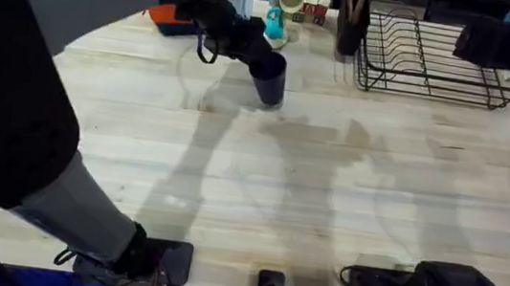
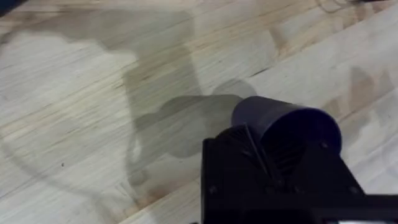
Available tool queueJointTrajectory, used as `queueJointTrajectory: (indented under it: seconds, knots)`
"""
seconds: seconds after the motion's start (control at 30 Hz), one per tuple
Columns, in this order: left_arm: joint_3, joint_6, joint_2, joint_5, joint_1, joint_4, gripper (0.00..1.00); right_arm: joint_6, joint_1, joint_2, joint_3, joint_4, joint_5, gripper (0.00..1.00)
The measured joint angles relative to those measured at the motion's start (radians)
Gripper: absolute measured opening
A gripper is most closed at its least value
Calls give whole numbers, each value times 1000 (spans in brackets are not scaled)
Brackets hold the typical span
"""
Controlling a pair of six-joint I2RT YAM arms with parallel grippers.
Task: Pick up the cup on the table and put them onto the rack.
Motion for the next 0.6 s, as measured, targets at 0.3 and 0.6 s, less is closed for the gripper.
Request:
queueJointTrajectory:
  seconds: [0.3, 0.6]
  knots:
    - [228, 2, 0, -24, -161, -68, 39, 0, 0, 0, 0, 0, 0, 996]
    - [459, 7, 0, -121, -285, -112, 39, 0, -1, 0, 0, -52, 0, 997]
